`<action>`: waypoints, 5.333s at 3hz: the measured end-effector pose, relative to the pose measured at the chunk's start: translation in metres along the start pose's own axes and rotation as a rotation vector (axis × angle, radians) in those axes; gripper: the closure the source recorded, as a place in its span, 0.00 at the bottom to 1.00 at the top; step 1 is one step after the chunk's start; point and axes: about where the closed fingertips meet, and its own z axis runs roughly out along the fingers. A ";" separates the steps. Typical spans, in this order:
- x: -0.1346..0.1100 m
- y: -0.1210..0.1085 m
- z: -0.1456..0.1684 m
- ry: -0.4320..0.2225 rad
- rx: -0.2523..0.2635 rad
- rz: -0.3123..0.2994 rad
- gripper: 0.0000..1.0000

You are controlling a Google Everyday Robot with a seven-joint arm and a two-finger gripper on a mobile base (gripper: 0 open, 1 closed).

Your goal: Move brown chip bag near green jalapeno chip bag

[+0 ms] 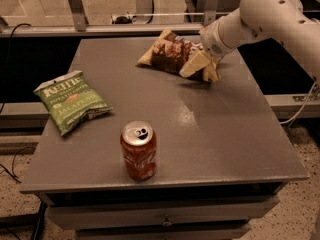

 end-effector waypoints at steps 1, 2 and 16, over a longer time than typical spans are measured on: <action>-0.006 -0.002 -0.001 -0.045 -0.011 0.004 0.38; -0.019 -0.001 -0.012 -0.102 -0.014 -0.009 0.62; -0.071 0.037 -0.094 -0.424 -0.290 -0.220 0.00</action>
Offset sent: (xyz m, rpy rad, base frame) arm -0.0135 0.0117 0.0465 0.1263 -0.0889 0.0864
